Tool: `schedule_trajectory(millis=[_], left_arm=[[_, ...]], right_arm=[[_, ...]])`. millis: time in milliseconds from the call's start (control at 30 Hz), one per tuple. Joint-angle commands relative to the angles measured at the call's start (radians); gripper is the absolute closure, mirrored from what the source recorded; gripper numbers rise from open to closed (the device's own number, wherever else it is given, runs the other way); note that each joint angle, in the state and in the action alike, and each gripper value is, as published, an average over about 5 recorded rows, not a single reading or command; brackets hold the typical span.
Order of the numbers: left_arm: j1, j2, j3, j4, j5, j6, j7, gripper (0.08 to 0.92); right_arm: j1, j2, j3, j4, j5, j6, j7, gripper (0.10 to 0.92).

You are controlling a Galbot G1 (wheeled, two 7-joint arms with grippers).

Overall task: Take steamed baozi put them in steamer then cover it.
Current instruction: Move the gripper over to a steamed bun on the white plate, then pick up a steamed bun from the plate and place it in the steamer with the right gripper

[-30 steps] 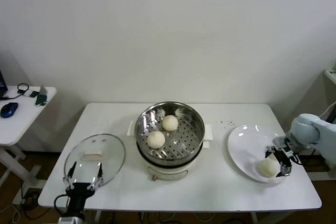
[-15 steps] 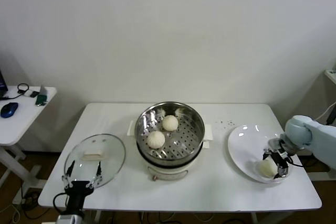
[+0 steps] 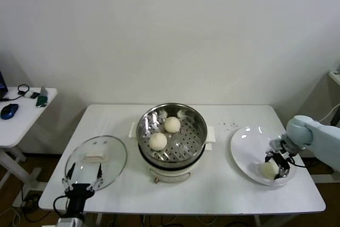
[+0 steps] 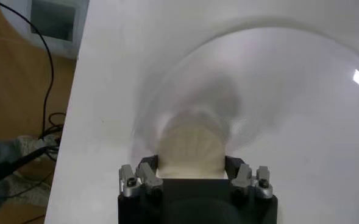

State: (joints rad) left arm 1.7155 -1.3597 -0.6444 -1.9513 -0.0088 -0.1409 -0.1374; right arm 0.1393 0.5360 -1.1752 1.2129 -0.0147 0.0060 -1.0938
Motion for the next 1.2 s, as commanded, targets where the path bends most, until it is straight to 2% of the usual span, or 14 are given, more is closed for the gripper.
schedule_trajectory(millis=[33, 233, 433, 667, 900, 1200], left_arm=[[0.002, 0.002, 0.001, -0.002, -0.002, 0.002, -0.001, 0.177], [0.001, 0.002, 0.007, -0.005, 0.002, 0.005, 0.0, 0.177], [-0.002, -0.008, 0.008, -0.012, 0.002, 0.01, -0.002, 0.177], [0.005, -0.008, 0.003, -0.002, 0.003, 0.003, 0.001, 0.177], [0.012, -0.004, 0.009, 0.002, 0.0, -0.003, 0.003, 0.177], [0.012, 0.003, 0.011, 0.004, -0.002, -0.007, 0.003, 0.177]], right_arm=[[0.118, 0.005, -0.073, 0.023, 0.017, 0.04, -0.021, 0.327], [0.362, 0.06, -0.187, 0.091, 0.035, 0.151, -0.107, 0.33], [0.656, 0.216, -0.316, 0.118, 0.066, 0.293, -0.158, 0.324], [0.828, 0.384, -0.347, 0.228, 0.09, 0.448, -0.167, 0.321], [0.79, 0.533, -0.27, 0.28, 0.096, 0.475, -0.17, 0.321], [0.65, 0.766, -0.218, 0.206, 0.074, 0.472, -0.172, 0.32]])
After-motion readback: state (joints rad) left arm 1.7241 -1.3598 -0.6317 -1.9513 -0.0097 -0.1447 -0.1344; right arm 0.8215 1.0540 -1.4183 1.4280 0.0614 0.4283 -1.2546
